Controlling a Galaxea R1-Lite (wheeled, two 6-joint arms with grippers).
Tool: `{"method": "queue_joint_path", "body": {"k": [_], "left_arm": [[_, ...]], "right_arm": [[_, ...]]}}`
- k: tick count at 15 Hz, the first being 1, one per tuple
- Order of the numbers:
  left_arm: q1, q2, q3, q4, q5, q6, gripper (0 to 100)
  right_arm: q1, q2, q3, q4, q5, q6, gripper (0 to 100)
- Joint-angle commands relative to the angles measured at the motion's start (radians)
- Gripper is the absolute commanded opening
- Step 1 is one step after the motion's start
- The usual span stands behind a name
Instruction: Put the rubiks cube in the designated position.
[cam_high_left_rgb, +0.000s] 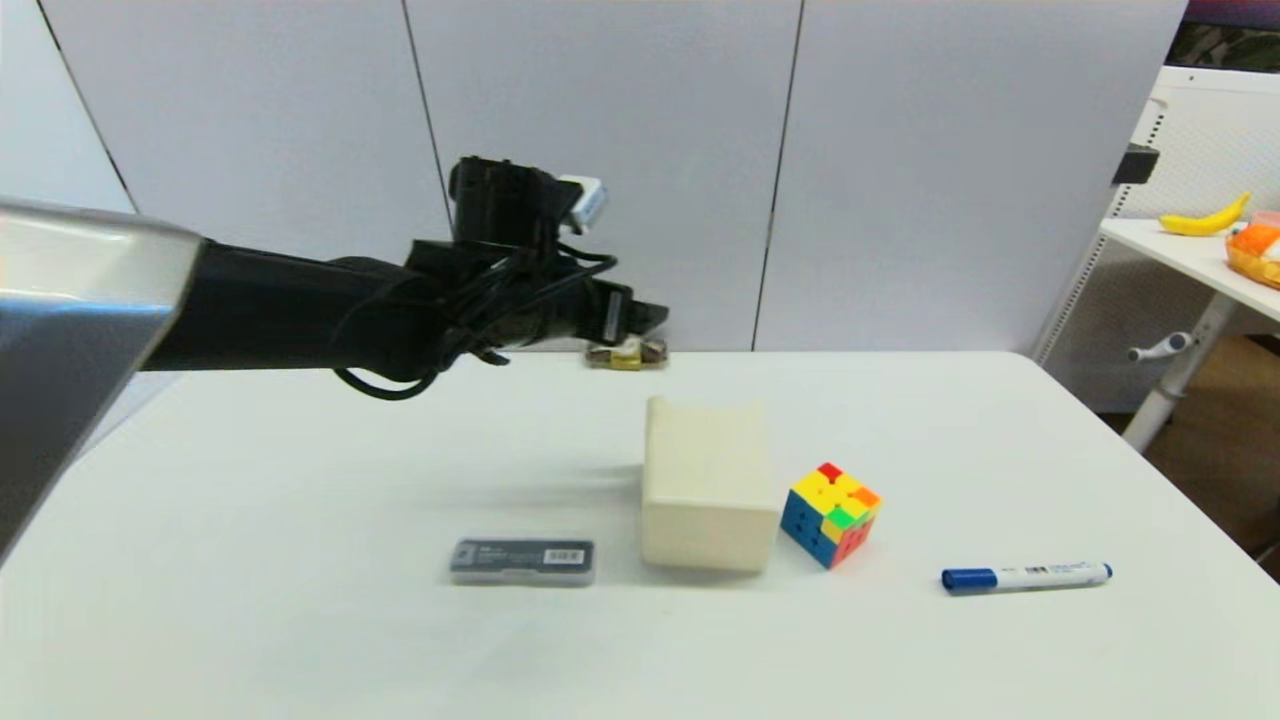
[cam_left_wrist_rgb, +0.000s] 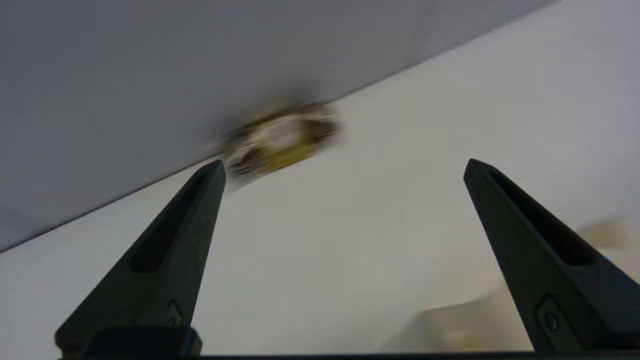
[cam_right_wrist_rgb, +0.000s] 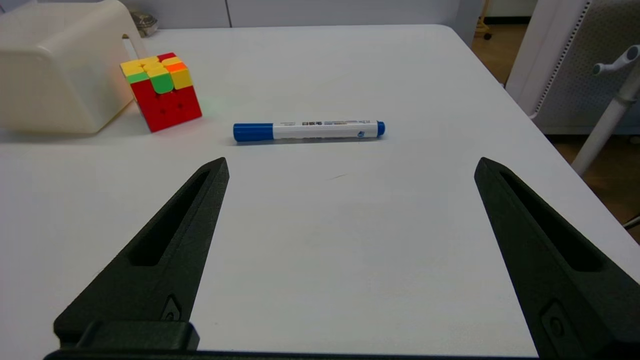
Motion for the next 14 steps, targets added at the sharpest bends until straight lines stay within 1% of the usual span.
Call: {"method": "queue_joint_path", "body": {"k": [1, 3, 5, 6, 7, 9, 12, 14], "left_arm": [[0.248, -0.208, 0.228, 0.001, 0.029, 0.043, 100], [0.377, -0.332, 0.348, 0.015, 0.028, 0.066, 100], [0.481, -0.498, 0.504, 0.018, 0.029, 0.066, 100], [0.515, -0.579, 0.579, 0.019, 0.028, 0.066, 100], [0.535, -0.659, 0.648, 0.019, 0.028, 0.063, 100], [0.536, -0.823, 0.767, 0.038, 0.026, 0.061, 100], [0.521, -1.021, 0.871, 0.162, 0.026, 0.068, 100], [0.521, -1.150, 1.017, 0.136, 0.014, 0.069, 100]], "right_arm": [[0.000, 0.001, 0.003, -0.001, 0.001, 0.000, 100], [0.000, 0.001, 0.003, -0.001, 0.001, 0.000, 100], [0.000, 0.001, 0.003, -0.001, 0.001, 0.000, 100], [0.000, 0.001, 0.003, -0.001, 0.001, 0.000, 100], [0.000, 0.001, 0.003, -0.001, 0.001, 0.000, 100], [0.000, 0.001, 0.003, -0.001, 0.001, 0.000, 100], [0.000, 0.001, 0.003, -0.001, 0.001, 0.000, 100], [0.000, 0.001, 0.003, -0.001, 0.001, 0.000, 100]]}}
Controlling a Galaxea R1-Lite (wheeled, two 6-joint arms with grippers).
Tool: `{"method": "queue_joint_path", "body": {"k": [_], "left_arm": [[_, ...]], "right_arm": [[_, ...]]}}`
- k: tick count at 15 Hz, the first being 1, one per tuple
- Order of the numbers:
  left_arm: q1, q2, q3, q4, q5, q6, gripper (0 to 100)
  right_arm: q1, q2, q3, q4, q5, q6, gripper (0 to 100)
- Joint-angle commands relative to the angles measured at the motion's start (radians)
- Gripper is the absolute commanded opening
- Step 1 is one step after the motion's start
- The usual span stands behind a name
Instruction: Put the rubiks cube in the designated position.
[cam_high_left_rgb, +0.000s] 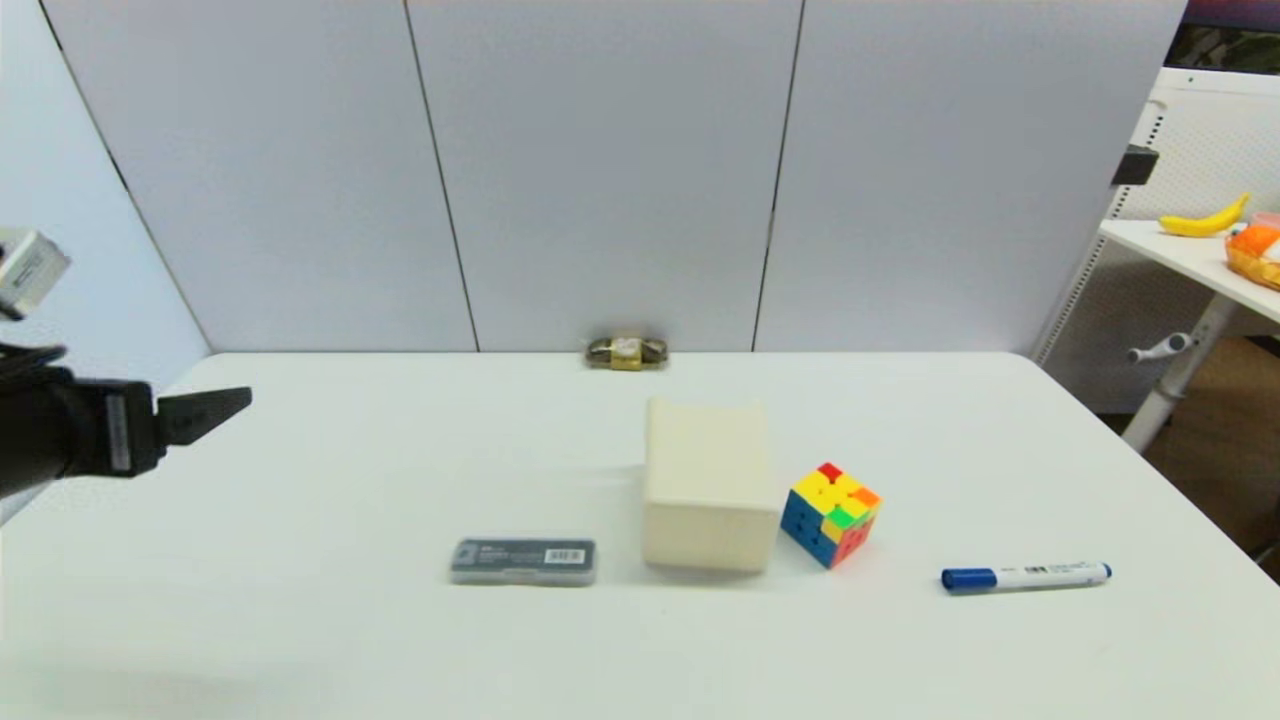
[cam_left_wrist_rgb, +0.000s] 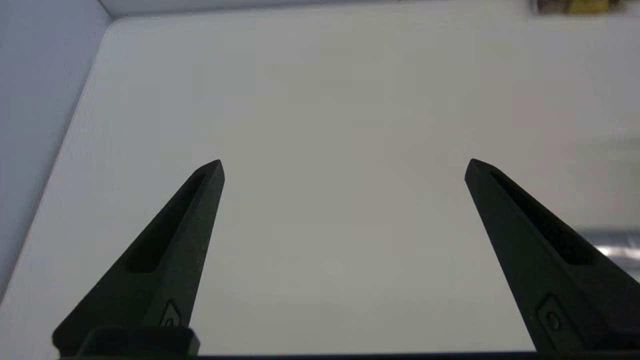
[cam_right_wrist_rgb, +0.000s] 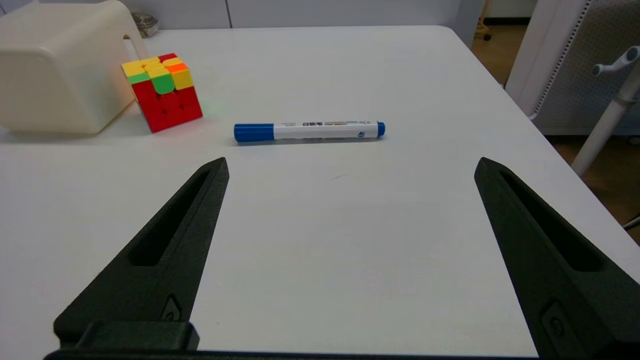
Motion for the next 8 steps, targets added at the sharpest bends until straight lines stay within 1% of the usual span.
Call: {"method": "queue_joint_path", "body": {"k": [1, 3, 4, 5, 7, 8], "left_arm": [[0.003, -0.346, 0.279, -0.002, -0.014, 0.003, 100], [0.001, -0.493, 0.428, -0.022, -0.034, 0.004, 100], [0.000, -0.578, 0.505, -0.019, -0.065, 0.004, 100], [0.000, -0.656, 0.537, 0.012, -0.077, -0.005, 100], [0.000, -0.762, 0.528, 0.216, -0.074, -0.020, 100], [0.001, -0.800, 0.540, 0.234, -0.074, -0.020, 100]], "right_arm": [[0.000, 0.001, 0.003, 0.000, 0.000, 0.000, 100], [0.000, 0.001, 0.003, 0.000, 0.000, 0.000, 100], [0.000, 0.001, 0.003, 0.000, 0.000, 0.000, 100], [0.000, 0.001, 0.003, 0.000, 0.000, 0.000, 100], [0.000, 0.001, 0.003, 0.000, 0.000, 0.000, 100], [0.000, 0.001, 0.003, 0.000, 0.000, 0.000, 100]]}}
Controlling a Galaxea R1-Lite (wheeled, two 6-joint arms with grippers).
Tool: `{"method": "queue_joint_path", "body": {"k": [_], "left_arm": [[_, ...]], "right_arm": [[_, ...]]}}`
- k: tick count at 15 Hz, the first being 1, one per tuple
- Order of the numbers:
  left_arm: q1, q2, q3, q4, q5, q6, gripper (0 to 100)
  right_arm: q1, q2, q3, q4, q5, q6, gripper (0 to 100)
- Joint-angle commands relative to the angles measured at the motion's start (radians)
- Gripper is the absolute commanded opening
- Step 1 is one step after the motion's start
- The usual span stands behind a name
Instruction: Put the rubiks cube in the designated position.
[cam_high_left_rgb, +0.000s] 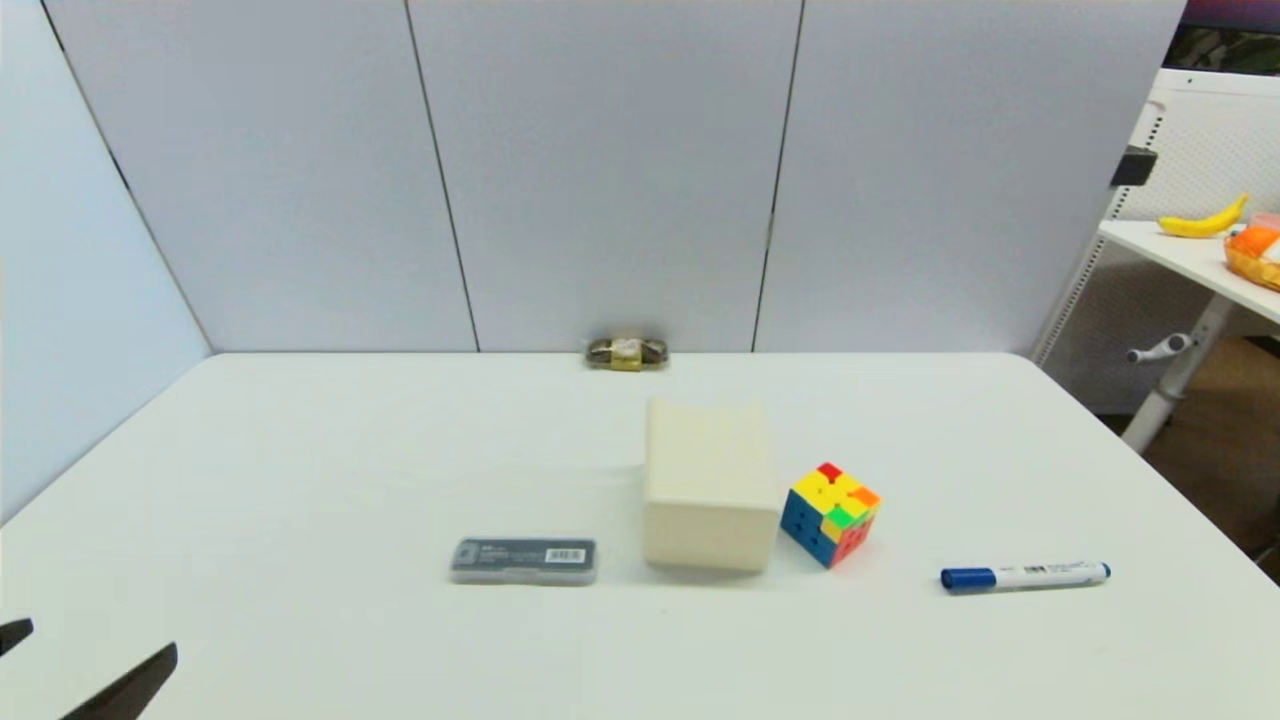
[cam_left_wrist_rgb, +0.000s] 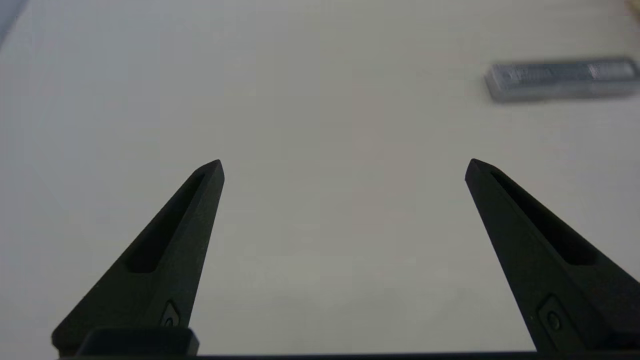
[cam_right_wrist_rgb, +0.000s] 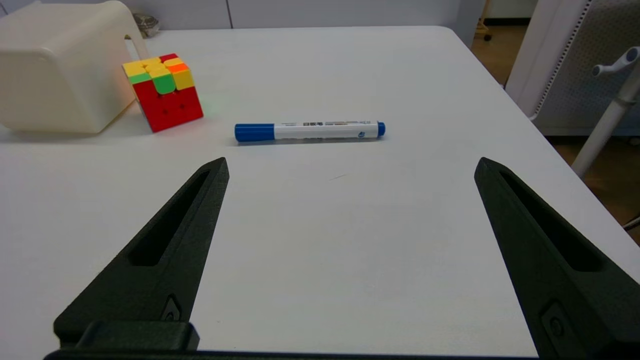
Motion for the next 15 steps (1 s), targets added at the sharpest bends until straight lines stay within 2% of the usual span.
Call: {"method": "queue_joint_path", "body": {"k": [1, 4, 7, 9, 15], "left_arm": [[0.001, -0.299, 0.106, 0.177, -0.008, 0.001, 100], [0.000, -0.419, 0.181, 0.151, 0.041, -0.004, 100], [-0.014, -0.568, 0.205, 0.077, 0.040, -0.028, 100], [-0.023, -0.582, 0.245, -0.018, 0.072, -0.042, 100], [-0.023, -0.582, 0.245, -0.019, 0.083, -0.079, 100]], "right_arm": [[0.000, 0.001, 0.003, 0.000, 0.000, 0.000, 100], [0.000, 0.001, 0.003, 0.000, 0.000, 0.000, 100], [0.000, 0.001, 0.003, 0.000, 0.000, 0.000, 100], [0.000, 0.001, 0.003, 0.000, 0.000, 0.000, 100], [0.000, 0.001, 0.003, 0.000, 0.000, 0.000, 100]]}}
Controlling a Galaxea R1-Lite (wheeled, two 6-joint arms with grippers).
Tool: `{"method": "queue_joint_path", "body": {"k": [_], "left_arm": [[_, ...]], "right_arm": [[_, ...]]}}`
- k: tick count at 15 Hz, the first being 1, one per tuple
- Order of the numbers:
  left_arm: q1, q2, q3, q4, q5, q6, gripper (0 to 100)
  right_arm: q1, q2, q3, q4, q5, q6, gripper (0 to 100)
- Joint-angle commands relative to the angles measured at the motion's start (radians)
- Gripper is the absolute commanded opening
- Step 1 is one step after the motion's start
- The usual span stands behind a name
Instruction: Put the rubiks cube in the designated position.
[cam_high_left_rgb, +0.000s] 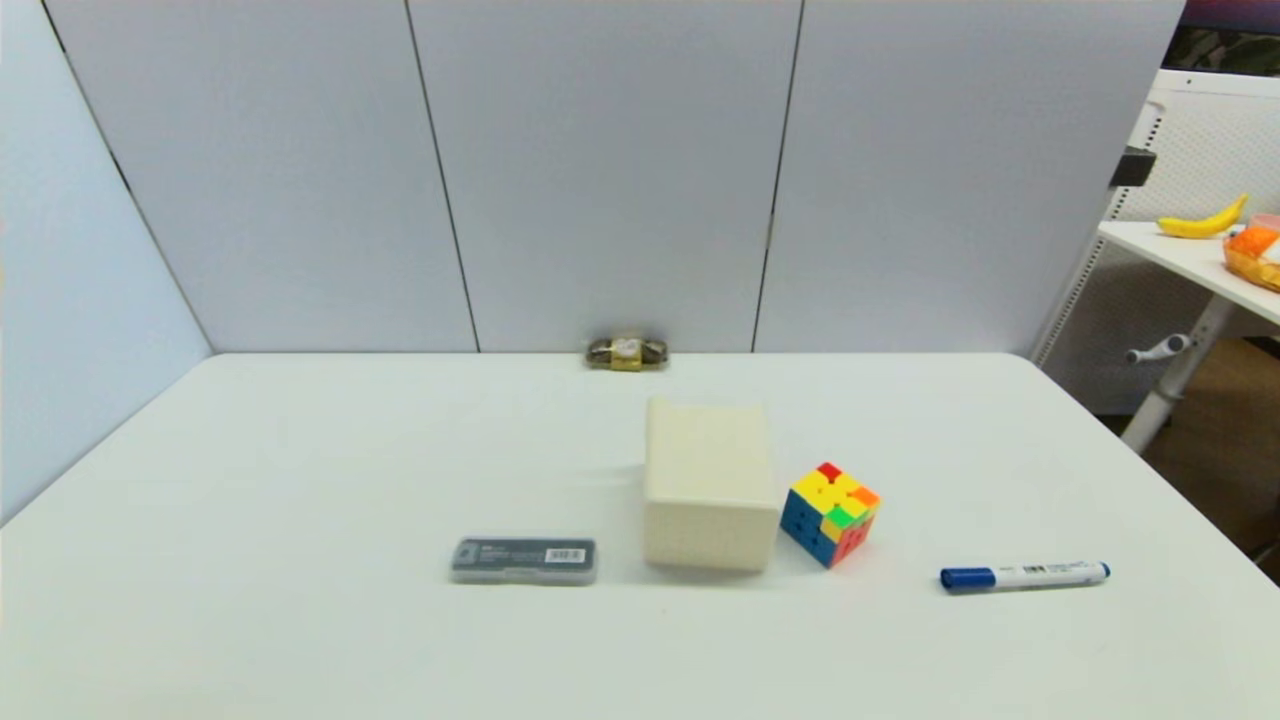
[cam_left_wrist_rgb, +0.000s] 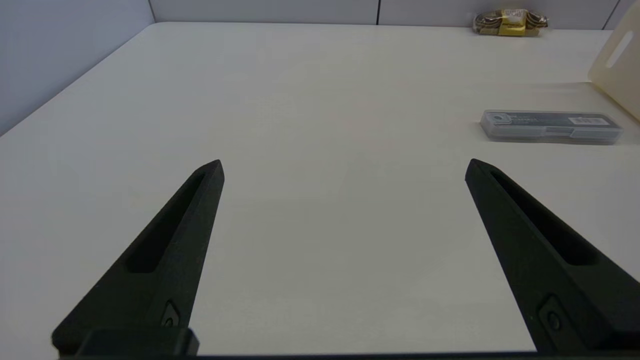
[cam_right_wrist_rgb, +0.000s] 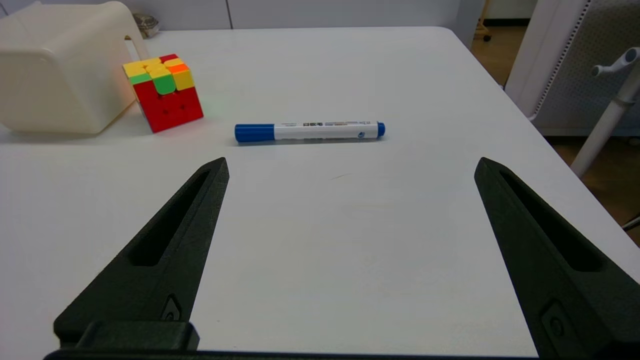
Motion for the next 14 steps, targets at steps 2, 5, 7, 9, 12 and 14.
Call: {"method": "queue_joint_path", "body": {"k": [2, 5, 7, 9, 12, 14], "left_arm": [[0.000, -0.003, 0.003, 0.000, 0.000, -0.001, 100], [0.000, -0.003, 0.003, 0.000, 0.000, -0.001, 100], [0.000, -0.003, 0.003, 0.000, 0.000, -0.002, 100], [0.000, -0.003, 0.003, 0.000, 0.000, -0.002, 100], [0.000, -0.003, 0.003, 0.000, 0.000, -0.002, 100], [0.000, -0.003, 0.003, 0.000, 0.000, -0.002, 100]], "right_arm": [[0.000, 0.001, 0.003, 0.000, 0.000, 0.000, 100], [0.000, 0.001, 0.003, 0.001, 0.000, 0.000, 100], [0.000, 0.001, 0.003, 0.000, 0.000, 0.000, 100], [0.000, 0.001, 0.003, 0.007, 0.000, -0.009, 100], [0.000, 0.001, 0.003, 0.006, 0.000, -0.007, 100], [0.000, 0.001, 0.003, 0.006, -0.001, 0.002, 100]]}}
